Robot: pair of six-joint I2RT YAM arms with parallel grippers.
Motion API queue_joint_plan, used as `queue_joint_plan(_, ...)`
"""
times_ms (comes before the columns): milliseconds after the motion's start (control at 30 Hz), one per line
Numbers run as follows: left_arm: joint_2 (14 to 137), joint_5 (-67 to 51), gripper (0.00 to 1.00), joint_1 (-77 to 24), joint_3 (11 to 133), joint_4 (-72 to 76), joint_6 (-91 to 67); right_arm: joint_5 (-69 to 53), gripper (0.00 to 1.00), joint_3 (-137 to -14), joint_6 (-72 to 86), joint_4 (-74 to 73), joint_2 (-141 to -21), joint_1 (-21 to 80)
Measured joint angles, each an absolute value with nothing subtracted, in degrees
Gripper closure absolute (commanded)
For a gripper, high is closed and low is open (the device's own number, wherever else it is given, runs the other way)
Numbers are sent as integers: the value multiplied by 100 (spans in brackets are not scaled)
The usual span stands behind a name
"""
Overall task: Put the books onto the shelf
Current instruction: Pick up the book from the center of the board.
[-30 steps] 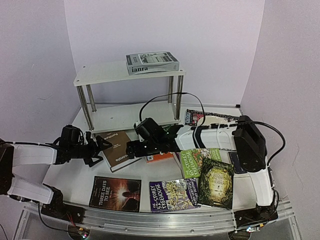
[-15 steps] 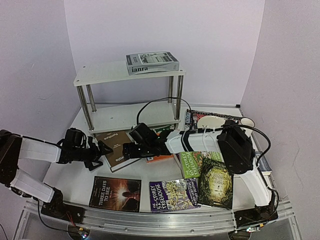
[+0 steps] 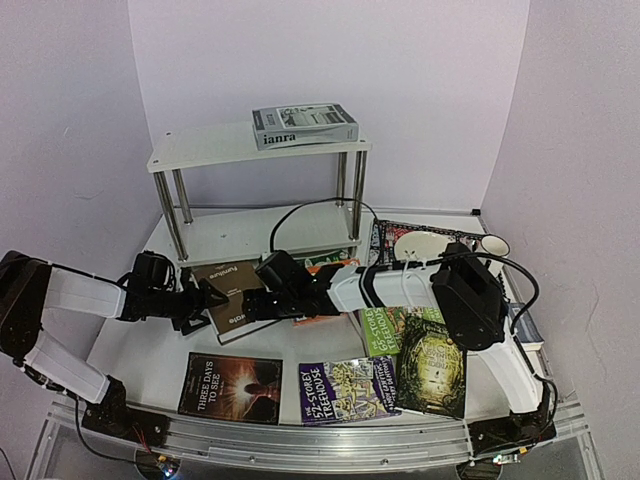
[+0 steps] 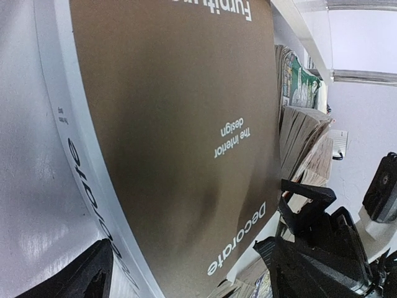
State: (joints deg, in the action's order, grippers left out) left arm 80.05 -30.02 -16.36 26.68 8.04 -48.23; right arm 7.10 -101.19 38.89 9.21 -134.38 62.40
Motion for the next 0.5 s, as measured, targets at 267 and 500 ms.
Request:
queue_joint_plan(267, 7674, -3122, 13, -1602, 2668, 717, -4874, 1117, 13, -9957, 3574, 854, -13316, 6475)
queue_joint_plan(500, 6897, -3301, 12, -1592, 2665, 313, -5048, 1458, 12, -9700, 3462, 924, -12721, 6619)
